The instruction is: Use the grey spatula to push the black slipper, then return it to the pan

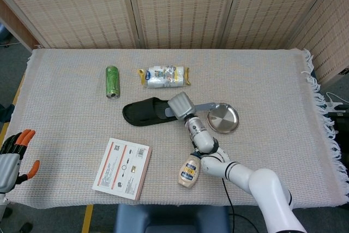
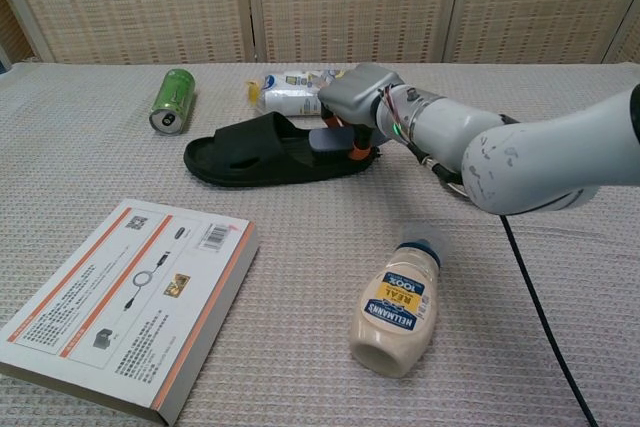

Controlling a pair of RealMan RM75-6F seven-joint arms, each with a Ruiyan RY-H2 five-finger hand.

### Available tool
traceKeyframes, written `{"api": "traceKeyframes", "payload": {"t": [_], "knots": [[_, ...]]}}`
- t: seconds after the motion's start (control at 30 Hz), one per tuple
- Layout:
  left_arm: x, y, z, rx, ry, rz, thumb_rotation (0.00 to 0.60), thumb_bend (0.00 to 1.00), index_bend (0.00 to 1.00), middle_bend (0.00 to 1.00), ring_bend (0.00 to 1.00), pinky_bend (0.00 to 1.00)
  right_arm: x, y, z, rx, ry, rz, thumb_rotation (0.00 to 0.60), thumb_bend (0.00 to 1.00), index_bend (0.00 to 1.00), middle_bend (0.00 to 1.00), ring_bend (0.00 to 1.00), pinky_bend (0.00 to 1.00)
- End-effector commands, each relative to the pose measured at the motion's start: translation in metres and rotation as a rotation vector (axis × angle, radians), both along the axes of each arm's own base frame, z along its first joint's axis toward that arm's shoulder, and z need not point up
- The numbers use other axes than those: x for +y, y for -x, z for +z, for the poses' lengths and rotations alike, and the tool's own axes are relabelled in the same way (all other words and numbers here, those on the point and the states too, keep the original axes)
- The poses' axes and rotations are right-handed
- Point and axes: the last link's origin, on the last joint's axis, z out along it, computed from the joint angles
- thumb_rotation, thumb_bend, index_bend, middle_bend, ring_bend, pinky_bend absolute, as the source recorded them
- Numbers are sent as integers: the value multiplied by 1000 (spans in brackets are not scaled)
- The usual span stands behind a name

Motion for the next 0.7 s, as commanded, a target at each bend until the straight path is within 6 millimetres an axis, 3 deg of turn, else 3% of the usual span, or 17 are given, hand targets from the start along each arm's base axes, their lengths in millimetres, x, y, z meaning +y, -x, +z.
{"api": "traceKeyframes", "payload": {"t": [0.03, 0.23, 0.37, 0.53, 0.7], "knots": [[-1, 0, 0, 2, 0, 1, 600, 435, 0, 0, 0, 69, -3, 15, 8, 29, 17, -13, 600, 455, 837, 631, 532, 572], [-1, -2, -2, 11, 0, -2, 600, 435, 0, 0, 0, 69, -6, 43, 34, 44, 53, -34, 600, 456, 836, 632, 532, 572], [0, -2, -4, 18, 0, -2, 600, 431, 0, 0, 0, 68, -2, 55, 66, 13, 81, -14, 600, 456, 835, 632, 532, 571], [0, -4, -7, 23, 7, -6, 600, 431, 0, 0, 0, 69, 18, 81, 98, 49, 79, -5, 600, 456, 834, 632, 532, 571], [2, -6, -11, 24, 19, -14, 600, 432, 0, 0, 0, 69, 39, 116, 103, 110, 64, -56, 600, 457, 834, 632, 532, 570]]}}
